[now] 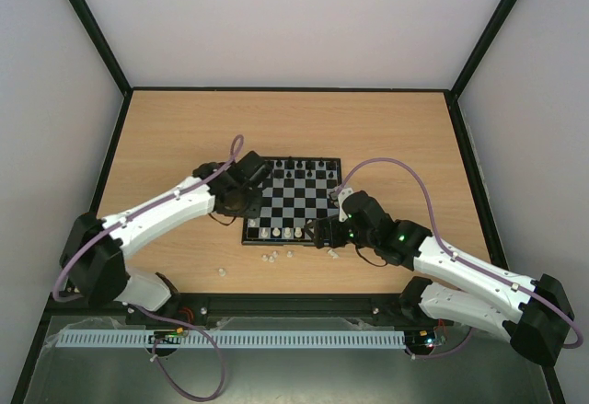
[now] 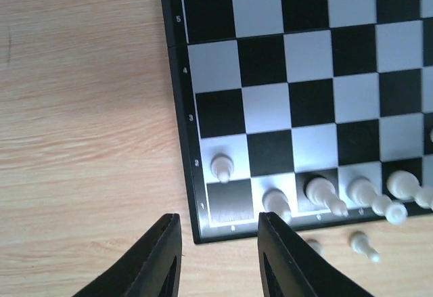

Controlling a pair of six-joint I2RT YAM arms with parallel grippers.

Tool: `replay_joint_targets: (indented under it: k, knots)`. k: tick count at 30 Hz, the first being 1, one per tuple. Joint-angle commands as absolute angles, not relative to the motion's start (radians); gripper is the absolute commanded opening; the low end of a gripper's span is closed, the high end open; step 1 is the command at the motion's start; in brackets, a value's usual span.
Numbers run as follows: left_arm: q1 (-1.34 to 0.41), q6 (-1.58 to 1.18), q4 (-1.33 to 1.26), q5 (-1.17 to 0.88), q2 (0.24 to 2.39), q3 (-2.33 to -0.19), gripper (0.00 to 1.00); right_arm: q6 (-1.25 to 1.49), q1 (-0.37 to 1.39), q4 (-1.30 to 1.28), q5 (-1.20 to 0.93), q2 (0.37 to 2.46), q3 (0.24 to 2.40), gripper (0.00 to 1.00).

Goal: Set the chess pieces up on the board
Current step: Pick up the chess piece at the center of the board.

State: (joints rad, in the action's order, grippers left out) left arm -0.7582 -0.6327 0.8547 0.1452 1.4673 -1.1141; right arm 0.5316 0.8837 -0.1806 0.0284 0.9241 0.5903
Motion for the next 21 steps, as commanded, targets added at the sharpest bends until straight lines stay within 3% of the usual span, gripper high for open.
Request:
replay_joint_targets:
  k: [1,6,21]
  knots:
    - [-0.785,-0.626,0.895,0.037,1.384,-1.046,0.35,0.529,0.888,-0.179,0.047,0.93,0.583,0.99]
    - [-0.878,-0.63,0.805,-0.064,1.369,-0.947,0.36,0.528,0.887,-0.181,0.065,0.925,0.585,0.99]
    - [-0.996,-0.717,0.762,-0.002,1.478,-0.949,0.35,0.528,0.888,-0.183,0.066,0.932,0.586,0.99]
